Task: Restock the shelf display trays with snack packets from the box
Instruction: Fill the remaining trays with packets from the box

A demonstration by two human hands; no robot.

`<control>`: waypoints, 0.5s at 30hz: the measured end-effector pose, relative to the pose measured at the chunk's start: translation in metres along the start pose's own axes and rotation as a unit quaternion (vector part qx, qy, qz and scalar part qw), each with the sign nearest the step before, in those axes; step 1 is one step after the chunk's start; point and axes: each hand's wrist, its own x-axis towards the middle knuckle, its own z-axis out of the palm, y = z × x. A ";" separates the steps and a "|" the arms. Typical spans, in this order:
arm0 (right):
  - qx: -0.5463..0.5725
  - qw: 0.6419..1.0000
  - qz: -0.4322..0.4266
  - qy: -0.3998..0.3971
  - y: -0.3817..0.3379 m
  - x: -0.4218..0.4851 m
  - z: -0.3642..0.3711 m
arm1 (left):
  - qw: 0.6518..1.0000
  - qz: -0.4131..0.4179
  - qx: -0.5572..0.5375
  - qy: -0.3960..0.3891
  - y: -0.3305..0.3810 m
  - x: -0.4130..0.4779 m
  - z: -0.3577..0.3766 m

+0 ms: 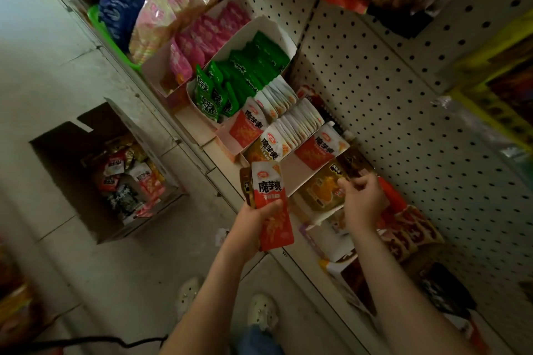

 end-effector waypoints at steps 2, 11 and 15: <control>-0.040 0.999 -0.004 -0.019 0.007 0.000 0.002 | 0.999 -0.010 -0.029 -0.010 -0.001 -0.001 -0.003; -0.245 0.966 -0.074 0.020 0.019 0.008 0.008 | 0.996 -0.049 -0.054 -0.047 -0.002 -0.003 -0.006; -0.311 0.942 -0.111 0.055 0.017 0.016 0.007 | 0.996 -0.056 -0.047 -0.055 -0.001 -0.005 -0.006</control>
